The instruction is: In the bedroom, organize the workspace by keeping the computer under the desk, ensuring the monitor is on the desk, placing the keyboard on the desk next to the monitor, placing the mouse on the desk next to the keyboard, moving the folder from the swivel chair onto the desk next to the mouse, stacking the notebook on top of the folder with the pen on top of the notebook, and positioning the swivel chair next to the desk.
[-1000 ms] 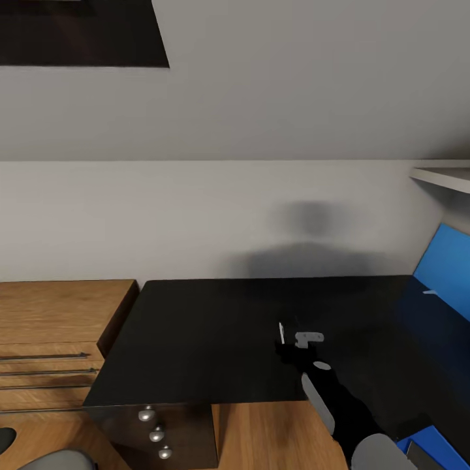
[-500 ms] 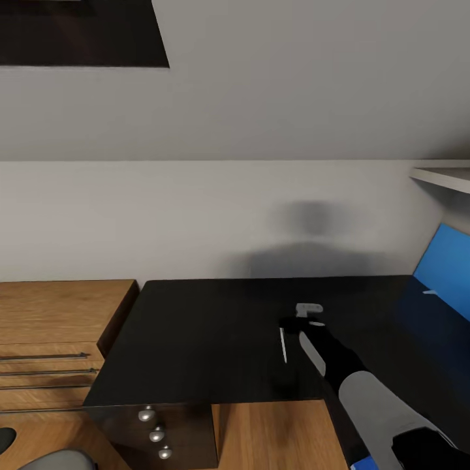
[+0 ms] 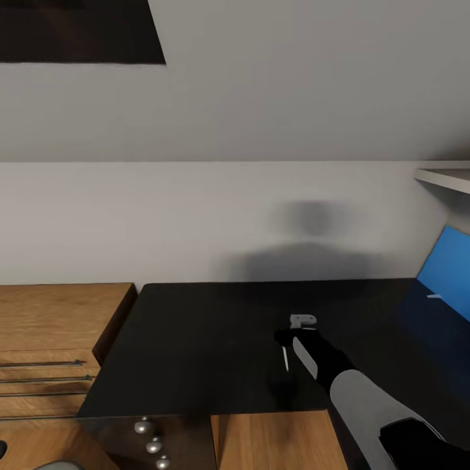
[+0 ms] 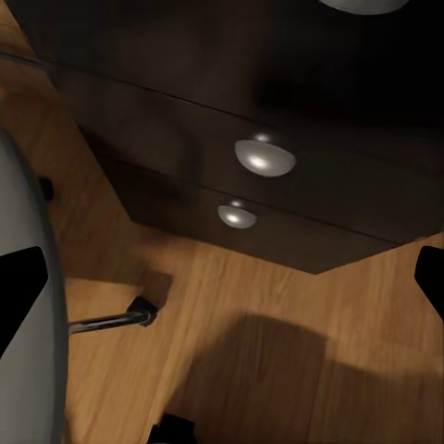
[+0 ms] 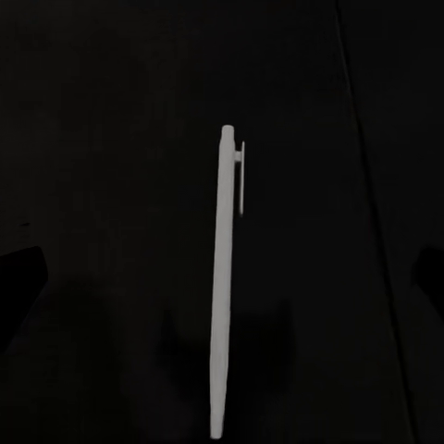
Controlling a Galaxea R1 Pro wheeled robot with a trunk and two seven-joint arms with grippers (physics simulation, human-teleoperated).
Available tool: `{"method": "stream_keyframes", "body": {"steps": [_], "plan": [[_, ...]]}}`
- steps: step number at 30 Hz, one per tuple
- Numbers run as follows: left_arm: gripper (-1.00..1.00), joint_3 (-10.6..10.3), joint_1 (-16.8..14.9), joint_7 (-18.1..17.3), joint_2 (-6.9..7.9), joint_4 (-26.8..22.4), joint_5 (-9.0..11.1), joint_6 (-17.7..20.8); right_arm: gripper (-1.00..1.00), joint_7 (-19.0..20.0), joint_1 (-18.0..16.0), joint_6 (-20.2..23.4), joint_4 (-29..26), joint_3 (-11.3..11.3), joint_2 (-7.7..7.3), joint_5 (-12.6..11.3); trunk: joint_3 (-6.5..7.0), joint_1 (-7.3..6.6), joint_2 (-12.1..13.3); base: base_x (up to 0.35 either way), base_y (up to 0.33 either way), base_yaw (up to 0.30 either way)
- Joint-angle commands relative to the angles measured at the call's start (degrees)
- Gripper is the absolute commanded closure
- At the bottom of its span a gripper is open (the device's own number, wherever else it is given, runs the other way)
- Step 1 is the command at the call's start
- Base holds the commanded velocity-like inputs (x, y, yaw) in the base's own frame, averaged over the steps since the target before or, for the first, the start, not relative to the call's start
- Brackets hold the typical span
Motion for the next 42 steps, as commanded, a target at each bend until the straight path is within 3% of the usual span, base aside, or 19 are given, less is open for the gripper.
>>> {"method": "stream_keyframes", "body": {"steps": [1, 15, 42], "plan": [[-1.00, 0.21, 0.00, -0.44, -0.06, -0.06, 0.31, -0.07, -1.00, -0.48, -0.05, 0.29, 0.28, 0.48, 0.02, -0.62, -0.07, 0.03, -0.06, 0.066, 0.000, 0.000], [-1.00, 0.21, 0.00, -0.21, -0.06, -0.10, 0.33, -0.08, -1.00, -0.32, -0.05, 0.49, 1.81, 0.63, 0.25, -0.60, -0.07, 0.03, -0.06, 0.015, 0.000, 0.000], [-1.00, 0.20, 0.00, 0.06, -0.06, -0.06, 0.33, -0.02, -1.00, -0.12, -0.05, 0.47, 2.68, 0.72, 0.13, -0.54, -4.74, 5.74, -10.49, 0.000, 0.000, 0.000]]}}
